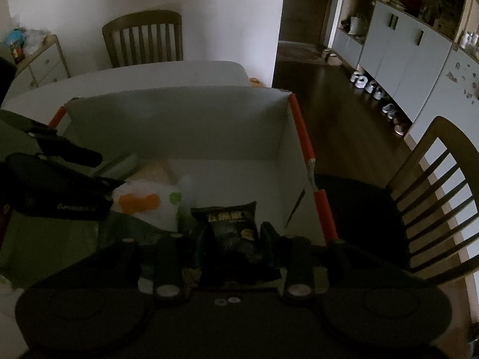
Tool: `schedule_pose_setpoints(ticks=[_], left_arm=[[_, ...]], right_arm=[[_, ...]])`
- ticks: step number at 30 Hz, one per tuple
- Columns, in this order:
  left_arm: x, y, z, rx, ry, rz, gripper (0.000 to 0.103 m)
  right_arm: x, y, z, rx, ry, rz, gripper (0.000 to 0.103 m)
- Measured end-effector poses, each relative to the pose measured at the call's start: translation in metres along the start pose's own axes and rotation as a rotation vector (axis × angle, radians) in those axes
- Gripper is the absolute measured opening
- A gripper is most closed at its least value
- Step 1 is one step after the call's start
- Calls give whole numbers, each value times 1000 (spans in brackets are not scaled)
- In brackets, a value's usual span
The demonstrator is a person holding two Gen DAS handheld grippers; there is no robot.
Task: Organize objects
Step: 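Lower the dispenser and snack bag into the shoebox and open both grippers, then move both tools back over the remaining items on the mat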
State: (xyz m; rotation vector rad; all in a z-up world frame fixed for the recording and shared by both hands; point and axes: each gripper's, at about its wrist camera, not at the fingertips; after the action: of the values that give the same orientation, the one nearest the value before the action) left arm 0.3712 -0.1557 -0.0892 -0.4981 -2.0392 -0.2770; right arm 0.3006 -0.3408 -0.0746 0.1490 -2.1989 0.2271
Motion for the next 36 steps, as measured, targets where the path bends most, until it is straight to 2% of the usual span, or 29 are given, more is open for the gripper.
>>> schedule_pose_setpoints(ticks=[4, 6, 7, 11, 21, 23, 36], left_arm=[[7, -3, 0, -7, -25, 3, 60], [12, -3, 1, -1, -41, 3, 69], [15, -2, 2, 9, -49, 8, 70], [25, 5, 7, 58, -70, 46, 70], [64, 4, 21, 81, -145, 86, 70], [75, 4, 25, 87, -162, 101, 70], [130, 20, 57, 99, -229, 135, 70]], right_arm=[[6, -2, 0, -3, -13, -3, 43], [10, -5, 1, -6, -18, -5, 44], [13, -6, 1, -7, -22, -7, 44], [23, -10, 2, -12, -37, -12, 46], [59, -9, 5, -27, -77, -43, 49], [66, -6, 5, -26, -85, -50, 53], [102, 36, 7, -42, -139, -66, 59]])
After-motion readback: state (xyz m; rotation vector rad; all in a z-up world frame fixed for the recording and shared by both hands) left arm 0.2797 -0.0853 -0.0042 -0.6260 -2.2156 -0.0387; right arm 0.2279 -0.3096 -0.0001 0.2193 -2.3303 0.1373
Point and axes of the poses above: each gripper's, at about its wrist camera, not at the fingertips, and x roughly against the way its jaws point, y to its left, z to its underside, and after that the axes turned 7 degrees about z, right-handed
